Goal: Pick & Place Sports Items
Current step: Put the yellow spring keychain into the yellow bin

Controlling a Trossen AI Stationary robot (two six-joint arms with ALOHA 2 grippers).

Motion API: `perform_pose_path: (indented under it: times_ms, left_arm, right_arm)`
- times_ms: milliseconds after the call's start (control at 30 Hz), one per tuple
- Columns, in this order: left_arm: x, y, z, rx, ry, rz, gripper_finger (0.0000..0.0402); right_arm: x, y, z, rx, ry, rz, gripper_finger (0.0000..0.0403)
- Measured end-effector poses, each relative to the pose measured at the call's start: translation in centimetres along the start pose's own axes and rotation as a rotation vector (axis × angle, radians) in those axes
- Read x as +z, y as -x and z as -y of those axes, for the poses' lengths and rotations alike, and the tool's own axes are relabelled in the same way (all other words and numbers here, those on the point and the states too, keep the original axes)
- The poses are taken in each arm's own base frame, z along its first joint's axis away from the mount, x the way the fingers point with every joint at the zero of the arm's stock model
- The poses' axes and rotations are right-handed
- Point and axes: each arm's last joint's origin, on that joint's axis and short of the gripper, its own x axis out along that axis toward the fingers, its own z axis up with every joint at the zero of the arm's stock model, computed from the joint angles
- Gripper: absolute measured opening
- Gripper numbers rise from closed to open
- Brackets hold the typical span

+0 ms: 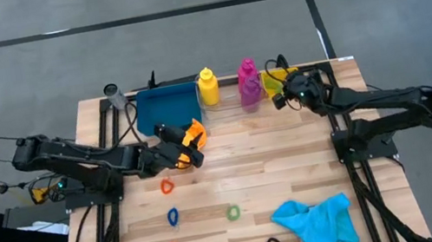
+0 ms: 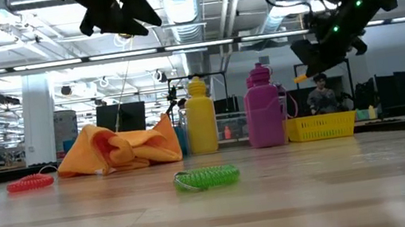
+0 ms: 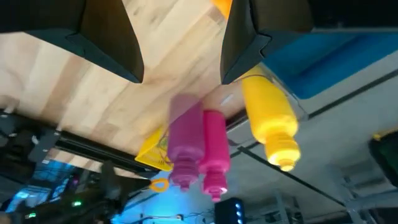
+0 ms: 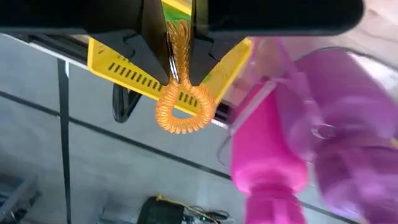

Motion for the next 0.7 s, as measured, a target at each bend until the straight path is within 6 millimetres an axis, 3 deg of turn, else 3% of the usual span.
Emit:
perform_pose_path:
  times_ms: [333,700]
  left_arm:
    - [-0.2,0.0,0.4,-0.122,0.015,-0.055,0.0209]
    - [-0.2,0.0,0.4,-0.122,0.014,-0.055,0.0209]
  right_arm:
    - [-0.6,-3.0,0.0,-0.065,-0.018,-0.034,0.0079]
    - [-0.6,-3.4,-0.3,-0.061,-0.029,-0.017,0.0121]
